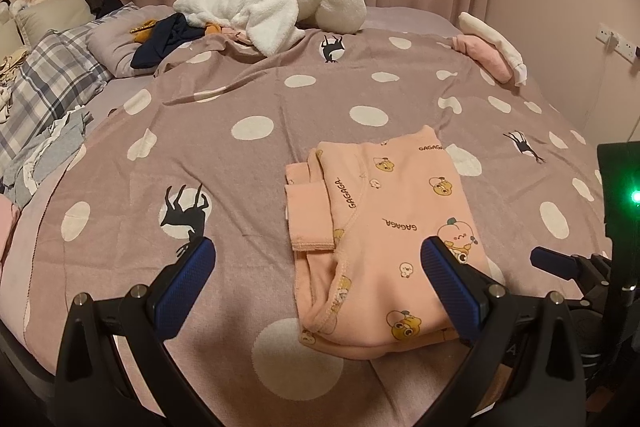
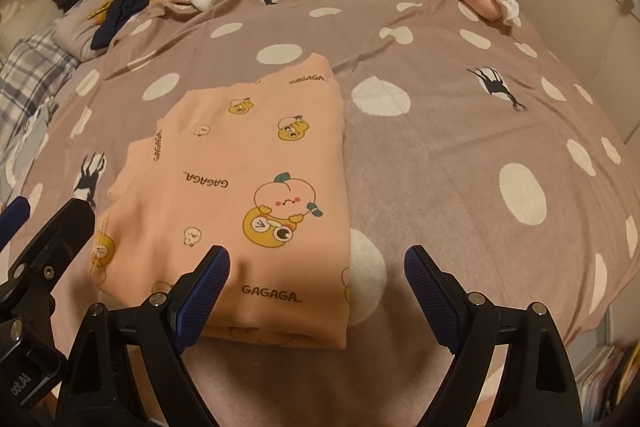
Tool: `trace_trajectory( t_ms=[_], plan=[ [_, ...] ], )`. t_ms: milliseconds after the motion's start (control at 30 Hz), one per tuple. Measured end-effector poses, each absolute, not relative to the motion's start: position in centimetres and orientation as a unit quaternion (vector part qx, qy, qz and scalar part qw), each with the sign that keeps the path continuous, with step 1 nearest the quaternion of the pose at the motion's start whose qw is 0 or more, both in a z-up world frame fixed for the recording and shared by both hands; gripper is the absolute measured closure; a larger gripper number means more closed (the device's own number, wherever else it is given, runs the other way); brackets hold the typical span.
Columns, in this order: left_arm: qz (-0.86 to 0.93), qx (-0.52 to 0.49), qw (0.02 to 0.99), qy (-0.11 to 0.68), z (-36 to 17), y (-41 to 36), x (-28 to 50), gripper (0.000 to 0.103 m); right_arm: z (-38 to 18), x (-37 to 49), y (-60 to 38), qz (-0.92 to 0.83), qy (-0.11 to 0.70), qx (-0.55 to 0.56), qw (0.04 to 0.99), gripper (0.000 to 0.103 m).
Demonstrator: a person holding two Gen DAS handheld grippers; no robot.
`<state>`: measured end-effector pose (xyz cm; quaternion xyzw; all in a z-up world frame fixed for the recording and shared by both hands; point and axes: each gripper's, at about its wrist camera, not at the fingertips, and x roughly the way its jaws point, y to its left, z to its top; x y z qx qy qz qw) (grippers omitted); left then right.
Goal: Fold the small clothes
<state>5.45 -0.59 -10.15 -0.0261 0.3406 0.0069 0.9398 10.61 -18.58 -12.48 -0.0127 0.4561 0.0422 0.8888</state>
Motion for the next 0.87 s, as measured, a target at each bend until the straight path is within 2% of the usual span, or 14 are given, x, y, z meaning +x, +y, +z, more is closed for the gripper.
trace_trajectory(
  t_ms=[867],
  plan=[
    [-0.002,-0.018,0.935,0.354,-10.63,-0.91,5.82,0.0,-12.99,10.57,-17.86,0.038,0.464,-0.039,0.884,0.014]
  ],
)
